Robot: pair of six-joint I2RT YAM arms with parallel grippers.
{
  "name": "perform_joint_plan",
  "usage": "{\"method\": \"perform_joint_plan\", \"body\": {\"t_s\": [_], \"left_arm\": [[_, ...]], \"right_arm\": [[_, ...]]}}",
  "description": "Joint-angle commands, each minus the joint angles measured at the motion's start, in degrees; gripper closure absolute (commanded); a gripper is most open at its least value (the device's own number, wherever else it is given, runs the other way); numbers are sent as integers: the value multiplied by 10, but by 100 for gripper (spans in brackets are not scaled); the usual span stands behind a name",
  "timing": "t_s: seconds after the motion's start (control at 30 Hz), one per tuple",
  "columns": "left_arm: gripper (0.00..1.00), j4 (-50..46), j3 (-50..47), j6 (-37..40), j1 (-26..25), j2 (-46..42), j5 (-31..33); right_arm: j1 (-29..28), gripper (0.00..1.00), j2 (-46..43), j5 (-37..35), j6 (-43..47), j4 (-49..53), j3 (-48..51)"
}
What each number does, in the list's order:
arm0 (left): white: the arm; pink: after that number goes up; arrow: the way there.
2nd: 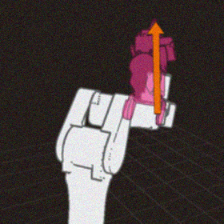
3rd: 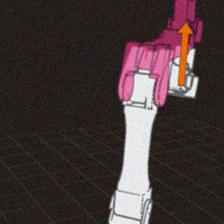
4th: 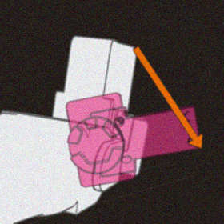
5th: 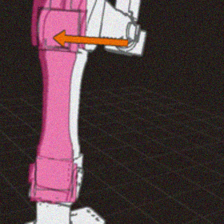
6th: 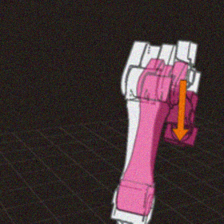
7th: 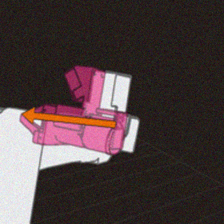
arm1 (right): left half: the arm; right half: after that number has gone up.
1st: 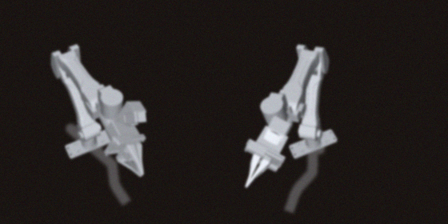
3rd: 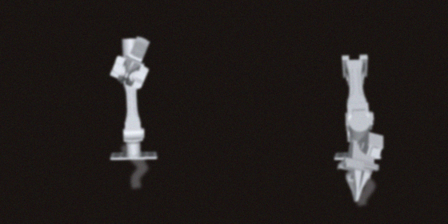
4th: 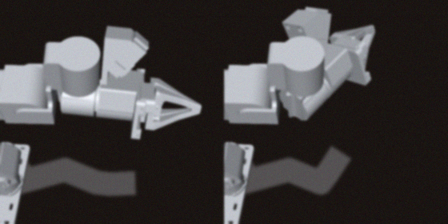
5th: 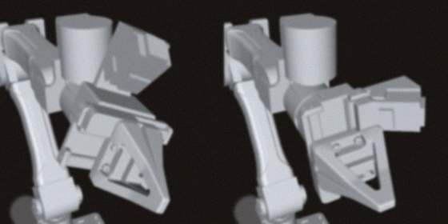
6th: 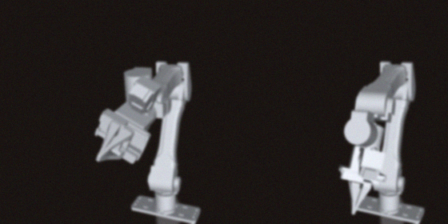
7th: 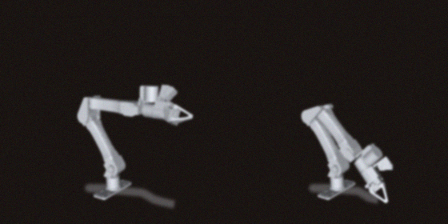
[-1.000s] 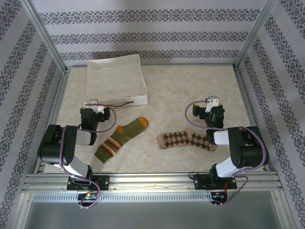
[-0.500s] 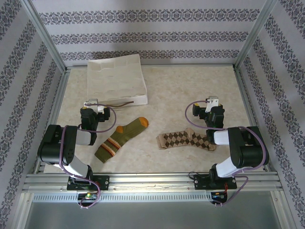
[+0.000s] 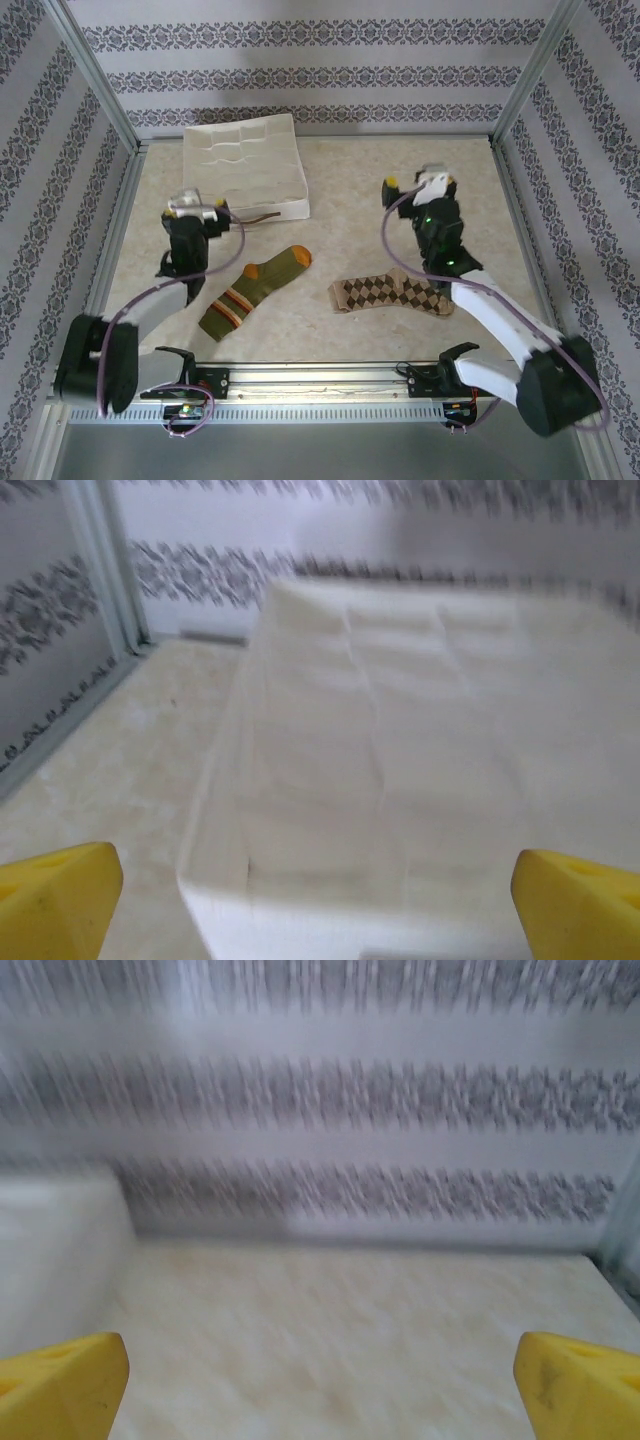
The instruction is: Roll the socks
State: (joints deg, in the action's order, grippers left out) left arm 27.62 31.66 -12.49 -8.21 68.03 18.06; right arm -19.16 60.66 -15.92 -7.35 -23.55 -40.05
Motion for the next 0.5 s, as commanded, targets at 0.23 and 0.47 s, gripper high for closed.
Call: {"method": "perform_joint_plan", "body": {"t_s": [0.23,0.47], "left_arm": [[32,-526,187,-320,-11,22,-256],[71,-670,116,-329,-26,-13,-299]], "right_arm": [[-90,3,15,133,-187,283,-38],[-268,49,183,217,-206,247,-80]]}}
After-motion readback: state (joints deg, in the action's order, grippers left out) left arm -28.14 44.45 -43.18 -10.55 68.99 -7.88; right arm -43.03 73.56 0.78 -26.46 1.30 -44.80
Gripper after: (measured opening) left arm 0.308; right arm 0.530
